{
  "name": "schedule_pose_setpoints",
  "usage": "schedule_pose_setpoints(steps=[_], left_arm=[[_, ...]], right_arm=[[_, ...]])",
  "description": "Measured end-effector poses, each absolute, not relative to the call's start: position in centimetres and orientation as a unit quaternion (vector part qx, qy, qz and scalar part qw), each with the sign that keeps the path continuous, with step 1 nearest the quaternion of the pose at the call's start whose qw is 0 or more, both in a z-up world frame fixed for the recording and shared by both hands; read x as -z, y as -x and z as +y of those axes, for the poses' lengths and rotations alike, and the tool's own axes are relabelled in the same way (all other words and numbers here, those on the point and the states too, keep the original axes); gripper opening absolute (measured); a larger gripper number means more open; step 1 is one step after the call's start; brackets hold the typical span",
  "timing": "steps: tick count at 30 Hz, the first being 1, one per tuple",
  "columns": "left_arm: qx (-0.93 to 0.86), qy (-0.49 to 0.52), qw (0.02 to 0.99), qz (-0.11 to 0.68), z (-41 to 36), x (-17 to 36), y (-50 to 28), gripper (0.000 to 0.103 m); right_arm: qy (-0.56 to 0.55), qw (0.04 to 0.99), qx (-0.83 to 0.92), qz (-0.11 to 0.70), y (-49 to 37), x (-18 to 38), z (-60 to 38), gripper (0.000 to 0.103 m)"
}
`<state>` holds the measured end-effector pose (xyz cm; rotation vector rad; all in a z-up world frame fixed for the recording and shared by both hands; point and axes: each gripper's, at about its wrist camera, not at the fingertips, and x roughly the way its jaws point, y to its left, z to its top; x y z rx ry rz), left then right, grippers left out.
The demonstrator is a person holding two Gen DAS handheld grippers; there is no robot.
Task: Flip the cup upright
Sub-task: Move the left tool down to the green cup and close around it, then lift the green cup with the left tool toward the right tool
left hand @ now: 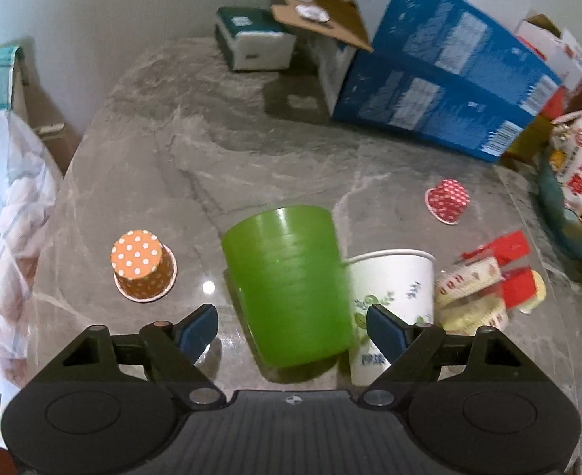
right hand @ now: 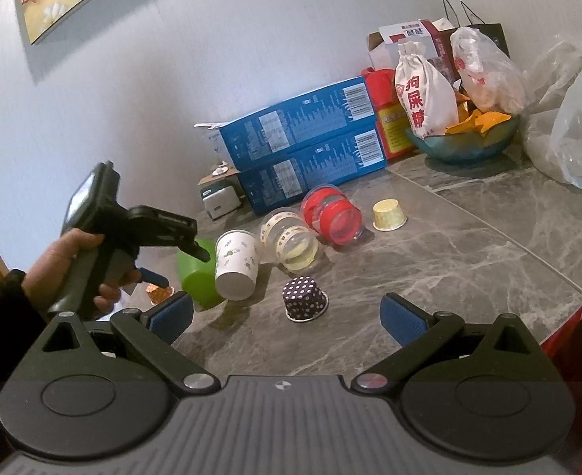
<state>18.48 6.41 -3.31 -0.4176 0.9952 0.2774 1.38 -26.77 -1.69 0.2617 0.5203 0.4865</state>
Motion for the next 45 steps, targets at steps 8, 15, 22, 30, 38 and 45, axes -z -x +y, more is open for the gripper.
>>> schedule_pose_setpoints(steps=[8,15,22,30,38,45], left_arm=[[-0.145,0.206,0.836,0.487,6.8,5.0,-20.1,0.085],[-0.140,0.191,0.839,0.490,6.2,5.3,-20.2,0.069],[-0.126,0.162,0.858,0.471,5.7,4.3,-18.2,0.068],[-0.069,0.132,0.894,0.423,4.4,0.7,-10.1,0.068],[0.025,0.074,0.897,0.434,-0.4,-0.2,-2.0,0.068],[0.061,0.082,0.881,0.463,-2.9,2.8,-2.5,0.068]], right_arm=[[-0.134,0.927,-0.241,0.256,-1.3,1.9,-27.1,0.102],[-0.135,0.924,-0.241,0.264,-1.4,1.9,-26.9,0.102],[-0.131,0.923,-0.244,0.269,-1.6,1.9,-26.4,0.102],[-0.130,0.919,-0.251,0.273,-1.6,2.2,-26.0,0.102],[-0.150,0.913,-0.234,0.298,-1.9,2.4,-26.4,0.102],[-0.164,0.903,-0.212,0.335,-2.6,3.4,-26.1,0.102]])
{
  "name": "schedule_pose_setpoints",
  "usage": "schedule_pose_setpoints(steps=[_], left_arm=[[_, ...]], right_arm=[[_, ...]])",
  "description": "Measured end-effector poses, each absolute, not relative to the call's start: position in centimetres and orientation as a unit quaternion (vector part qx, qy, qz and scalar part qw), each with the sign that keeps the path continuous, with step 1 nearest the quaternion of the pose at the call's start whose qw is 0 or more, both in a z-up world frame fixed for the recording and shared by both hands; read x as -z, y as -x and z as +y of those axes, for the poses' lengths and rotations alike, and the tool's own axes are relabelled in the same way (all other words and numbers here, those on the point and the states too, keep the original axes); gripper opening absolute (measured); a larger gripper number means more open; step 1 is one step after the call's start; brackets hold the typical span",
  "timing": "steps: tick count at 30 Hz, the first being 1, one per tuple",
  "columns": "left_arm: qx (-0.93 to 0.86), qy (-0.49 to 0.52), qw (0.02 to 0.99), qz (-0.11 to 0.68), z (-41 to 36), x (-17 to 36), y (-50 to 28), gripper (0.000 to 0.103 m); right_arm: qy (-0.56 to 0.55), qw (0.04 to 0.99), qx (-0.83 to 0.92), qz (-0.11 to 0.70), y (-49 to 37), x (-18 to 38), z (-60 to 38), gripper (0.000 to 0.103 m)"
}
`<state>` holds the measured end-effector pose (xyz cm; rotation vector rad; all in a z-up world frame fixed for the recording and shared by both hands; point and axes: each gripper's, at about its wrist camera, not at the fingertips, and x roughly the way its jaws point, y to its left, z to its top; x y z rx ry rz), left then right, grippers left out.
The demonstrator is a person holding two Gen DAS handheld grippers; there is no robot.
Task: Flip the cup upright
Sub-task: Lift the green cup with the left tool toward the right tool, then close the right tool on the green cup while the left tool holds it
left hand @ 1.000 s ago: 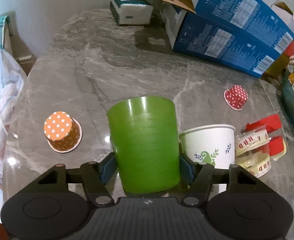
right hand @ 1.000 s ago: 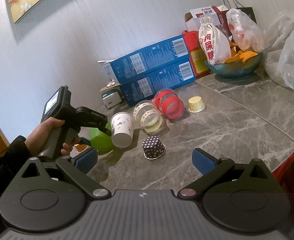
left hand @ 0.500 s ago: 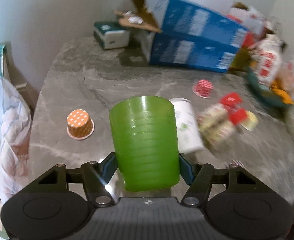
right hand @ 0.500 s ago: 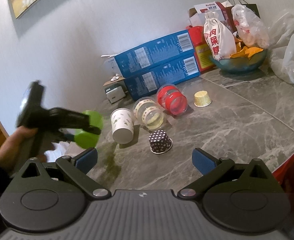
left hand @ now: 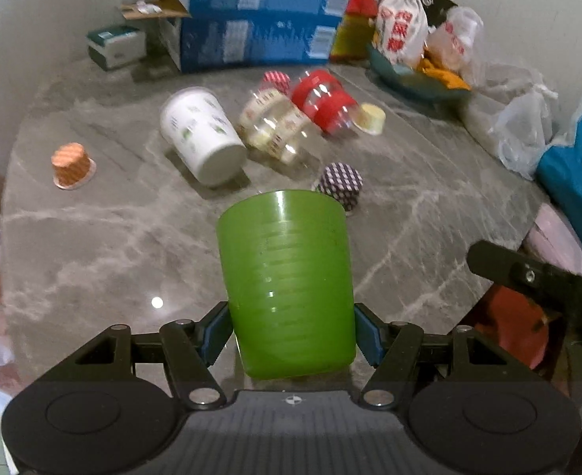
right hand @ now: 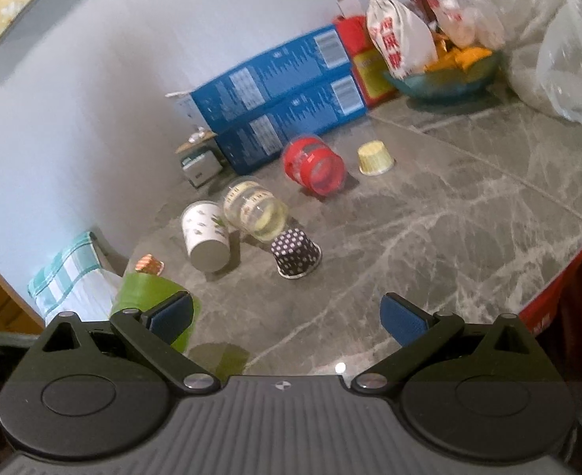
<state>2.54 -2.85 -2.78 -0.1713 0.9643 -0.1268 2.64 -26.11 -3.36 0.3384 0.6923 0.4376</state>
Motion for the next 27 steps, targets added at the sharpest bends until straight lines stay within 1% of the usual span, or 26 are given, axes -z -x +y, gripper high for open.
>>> schedule_pose_setpoints(steps=[5,8,16,22,27], left_arm=[[0.071,0.075,0.873,0.476,-3.7,4.2,-2.6,0.068],[0.079,0.075,0.870,0.480,-3.9,4.6,-2.4,0.068],[0.081,0.069,0.869,0.484,-3.9,5.0,-2.7,0.068],[0.089,0.069,0.868,0.483,-4.0,5.0,-2.6,0.068],[0.095,0.078,0.867,0.482,-3.9,5.0,-2.7,0.068]], right_arm=[[-0.176,0.889,-0.201,0.372,-3.6,4.3,-25.8,0.102],[-0.205,0.871,-0.205,0.397,-4.4,4.8,-25.7,0.102],[-0.279,0.789,-0.249,0.488,-6.7,6.3,-23.1,0.102],[-0.240,0.767,-0.264,0.533,-7.7,6.2,-19.7,0.102],[-0.221,0.768,-0.265,0.541,-8.2,6.2,-17.8,0.102]])
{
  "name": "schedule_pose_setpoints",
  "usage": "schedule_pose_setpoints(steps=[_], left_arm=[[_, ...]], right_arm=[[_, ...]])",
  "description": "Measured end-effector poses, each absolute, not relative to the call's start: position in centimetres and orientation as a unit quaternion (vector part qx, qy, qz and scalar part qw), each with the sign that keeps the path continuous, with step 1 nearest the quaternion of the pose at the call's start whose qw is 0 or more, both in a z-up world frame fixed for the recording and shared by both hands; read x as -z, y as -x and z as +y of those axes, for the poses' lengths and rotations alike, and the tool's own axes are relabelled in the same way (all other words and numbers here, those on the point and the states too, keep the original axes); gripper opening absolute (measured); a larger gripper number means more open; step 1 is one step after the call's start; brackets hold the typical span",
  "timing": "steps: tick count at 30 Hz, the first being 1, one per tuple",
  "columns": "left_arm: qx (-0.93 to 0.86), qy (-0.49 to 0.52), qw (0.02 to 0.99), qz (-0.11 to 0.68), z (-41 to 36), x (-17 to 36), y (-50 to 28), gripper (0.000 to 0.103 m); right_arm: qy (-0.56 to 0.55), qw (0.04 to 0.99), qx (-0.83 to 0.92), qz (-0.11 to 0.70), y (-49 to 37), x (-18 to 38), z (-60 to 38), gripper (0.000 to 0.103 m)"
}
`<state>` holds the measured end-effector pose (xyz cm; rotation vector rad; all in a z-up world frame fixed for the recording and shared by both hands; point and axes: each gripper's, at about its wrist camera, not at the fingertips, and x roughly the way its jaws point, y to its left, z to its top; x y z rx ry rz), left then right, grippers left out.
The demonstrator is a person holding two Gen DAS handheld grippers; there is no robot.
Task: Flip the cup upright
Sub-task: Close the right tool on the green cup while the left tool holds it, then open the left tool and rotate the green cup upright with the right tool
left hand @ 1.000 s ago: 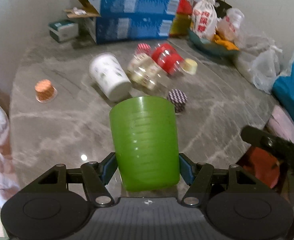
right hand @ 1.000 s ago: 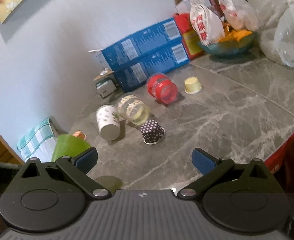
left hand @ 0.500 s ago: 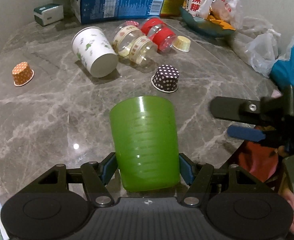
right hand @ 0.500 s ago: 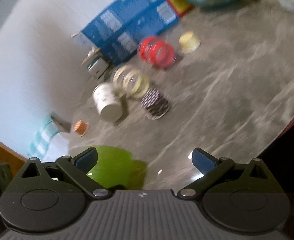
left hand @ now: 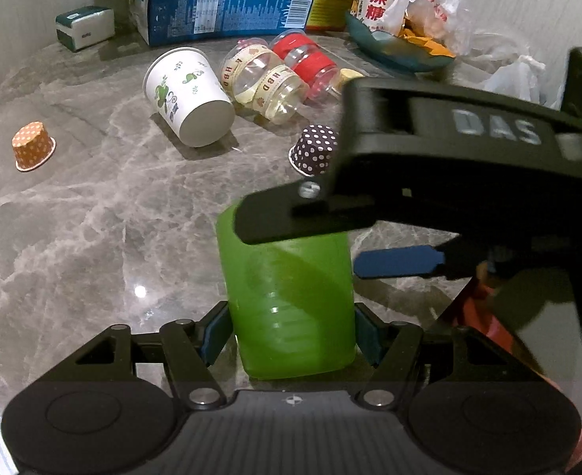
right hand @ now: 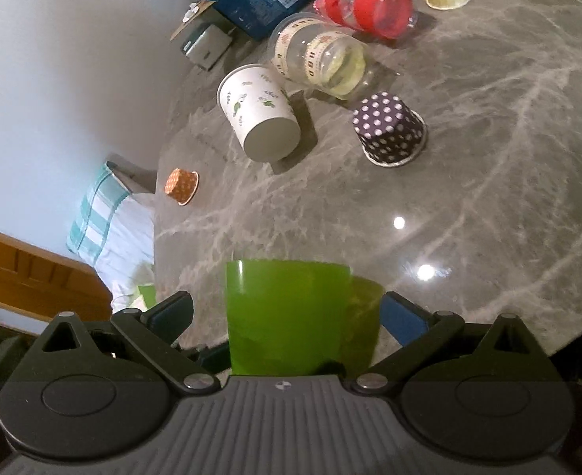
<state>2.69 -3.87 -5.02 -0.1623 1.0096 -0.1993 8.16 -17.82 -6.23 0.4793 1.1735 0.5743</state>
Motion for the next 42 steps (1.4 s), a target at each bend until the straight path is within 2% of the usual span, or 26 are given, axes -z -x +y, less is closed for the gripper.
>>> schedule_pose_setpoints(steps=[3,9,11,16,28,31,33,42], left_arm=[[0.099,0.082,0.866,0.483,-3.7,5.0,-2.7,0.068],[0.106,0.090,0.865,0.482,-3.3,5.1,-2.6,0.068],[0.107,0.094,0.865,0.481,-3.2,5.1,-2.6,0.068],[0.111,0.098,0.865,0.480,-3.1,5.1,-2.6,0.068],[0.121,0.096,0.872,0.465,-2.8,5.2,-2.0,0.069],[0.131,0.120,0.871,0.459,-2.1,5.4,-1.7,0.078],[0.121,0.117,0.874,0.456,-1.8,5.3,-1.4,0.091],[0.096,0.169,0.896,0.400,2.7,4.4,2.9,0.092]], right_arm=[[-0.211,0.769,-0.262,0.544,-8.6,6.5,-17.2,0.101],[-0.189,0.768,-0.259,0.555,-9.0,6.9,-16.4,0.090],[-0.181,0.769,-0.259,0.556,-9.0,6.8,-16.1,0.080],[-0.173,0.772,-0.259,0.554,-9.1,6.7,-15.9,0.074],[-0.177,0.773,-0.258,0.552,-9.1,6.7,-15.8,0.074],[-0.182,0.770,-0.261,0.553,-9.1,6.8,-15.8,0.074],[-0.185,0.767,-0.264,0.555,-9.1,6.9,-15.7,0.074],[-0.190,0.775,-0.267,0.541,-8.5,6.9,-16.0,0.074]])
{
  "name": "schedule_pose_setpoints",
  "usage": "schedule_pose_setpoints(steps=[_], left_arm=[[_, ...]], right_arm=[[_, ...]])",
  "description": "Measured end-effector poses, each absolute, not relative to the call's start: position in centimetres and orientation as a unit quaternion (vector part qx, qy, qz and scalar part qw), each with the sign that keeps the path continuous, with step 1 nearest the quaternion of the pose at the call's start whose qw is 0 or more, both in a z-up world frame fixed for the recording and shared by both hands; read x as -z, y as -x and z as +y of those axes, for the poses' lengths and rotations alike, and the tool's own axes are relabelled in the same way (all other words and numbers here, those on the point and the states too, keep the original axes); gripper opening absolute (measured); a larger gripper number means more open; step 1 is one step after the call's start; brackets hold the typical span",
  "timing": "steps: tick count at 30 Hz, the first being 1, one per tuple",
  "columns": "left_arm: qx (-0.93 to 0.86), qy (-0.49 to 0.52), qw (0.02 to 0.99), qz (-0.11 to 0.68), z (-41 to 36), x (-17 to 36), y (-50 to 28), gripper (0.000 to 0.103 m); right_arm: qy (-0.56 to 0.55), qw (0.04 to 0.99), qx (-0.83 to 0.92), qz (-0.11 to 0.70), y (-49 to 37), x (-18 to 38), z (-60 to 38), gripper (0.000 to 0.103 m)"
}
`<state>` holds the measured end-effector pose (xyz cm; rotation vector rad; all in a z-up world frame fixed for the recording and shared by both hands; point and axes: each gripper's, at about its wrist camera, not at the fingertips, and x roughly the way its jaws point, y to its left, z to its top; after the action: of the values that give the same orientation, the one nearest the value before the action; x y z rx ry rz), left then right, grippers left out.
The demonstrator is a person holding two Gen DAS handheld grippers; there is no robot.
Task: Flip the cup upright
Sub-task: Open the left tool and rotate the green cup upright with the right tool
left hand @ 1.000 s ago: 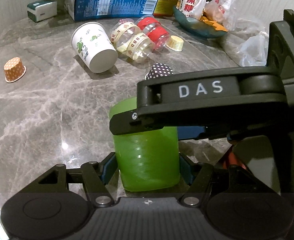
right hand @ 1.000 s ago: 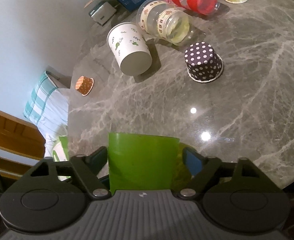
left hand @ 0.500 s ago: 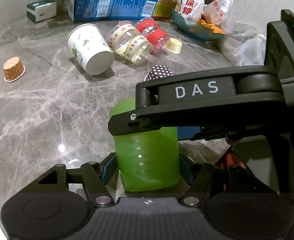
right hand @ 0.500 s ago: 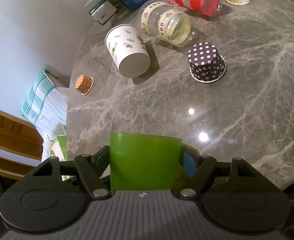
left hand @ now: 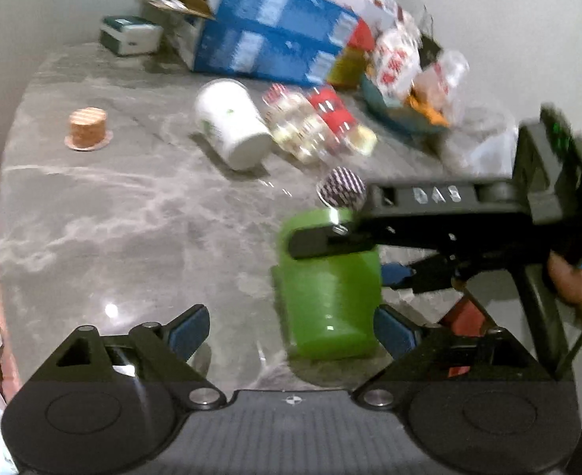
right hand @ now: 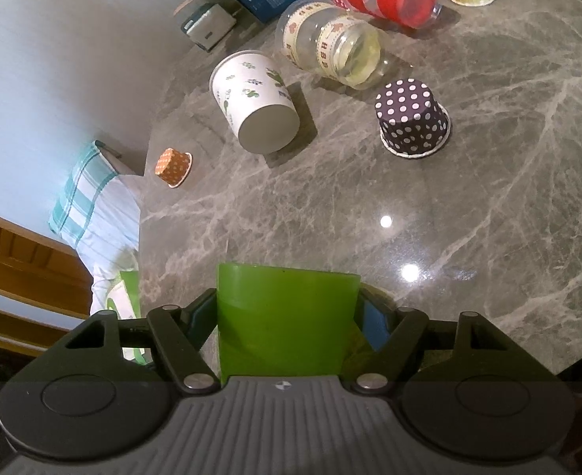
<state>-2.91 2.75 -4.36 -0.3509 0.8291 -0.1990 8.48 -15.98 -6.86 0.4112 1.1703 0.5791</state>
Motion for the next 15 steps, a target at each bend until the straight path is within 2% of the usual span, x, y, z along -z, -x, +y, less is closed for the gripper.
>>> schedule_pose_setpoints(steps=[7,15], left_arm=[[0.088,0.207,0.914,0.339,6.4,3.9,5.1,0.092],[0.087,0.210,0.934,0.277,6.9,1.8,6.3,0.092]], right_arm=[[-0.195,0.795,-0.281,0.500,-7.6,5.2,-16.9,0.074],[-0.117,0.892,-0.276,0.339,-4.0,0.1,-18.0,0.073]])
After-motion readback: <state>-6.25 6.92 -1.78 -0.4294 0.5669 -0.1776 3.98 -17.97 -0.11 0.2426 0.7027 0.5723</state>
